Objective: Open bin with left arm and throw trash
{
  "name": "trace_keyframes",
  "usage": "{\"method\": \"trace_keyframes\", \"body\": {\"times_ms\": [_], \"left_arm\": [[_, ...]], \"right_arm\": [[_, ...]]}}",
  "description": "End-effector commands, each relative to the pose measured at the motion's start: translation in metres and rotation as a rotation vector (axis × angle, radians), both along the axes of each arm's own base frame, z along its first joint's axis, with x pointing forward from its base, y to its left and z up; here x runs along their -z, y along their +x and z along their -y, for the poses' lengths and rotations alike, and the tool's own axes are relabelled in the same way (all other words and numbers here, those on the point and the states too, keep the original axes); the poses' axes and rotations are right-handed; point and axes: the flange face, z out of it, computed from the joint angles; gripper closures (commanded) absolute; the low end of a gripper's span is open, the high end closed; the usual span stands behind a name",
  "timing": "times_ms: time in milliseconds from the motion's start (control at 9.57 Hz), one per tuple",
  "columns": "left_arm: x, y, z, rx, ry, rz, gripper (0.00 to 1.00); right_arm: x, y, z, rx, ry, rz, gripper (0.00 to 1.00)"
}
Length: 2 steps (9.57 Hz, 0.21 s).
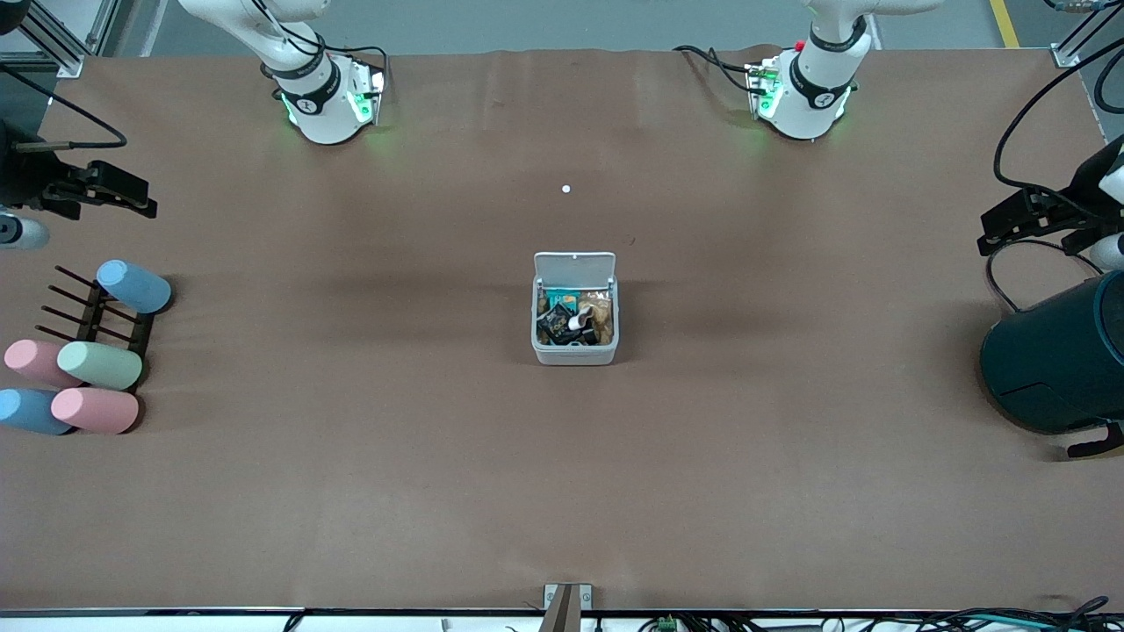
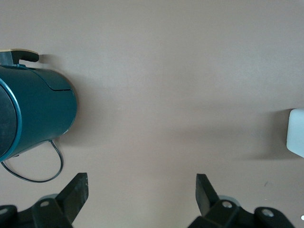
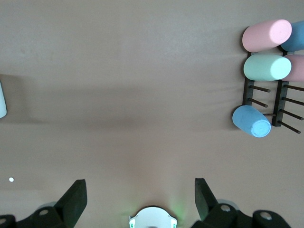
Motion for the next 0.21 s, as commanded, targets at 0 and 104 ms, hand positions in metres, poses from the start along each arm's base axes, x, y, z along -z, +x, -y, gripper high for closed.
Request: {"method": "trace_keyframes", "body": {"times_ms": [0, 104], "left_arm": [[-0.0046, 0.0011, -0.0046, 0.01, -0.003, -0.001, 0.0], [-0.0039, 0.0012, -0.0064, 0.008, -0.003, -0.003, 0.0]], "right_arm": [[-0.0053, 0.0007, 0.002, 0.049, -0.026, 0.012, 0.0], [-0.0054, 0.0009, 0.002, 0.051, -0.026, 0.013, 0.0]]}}
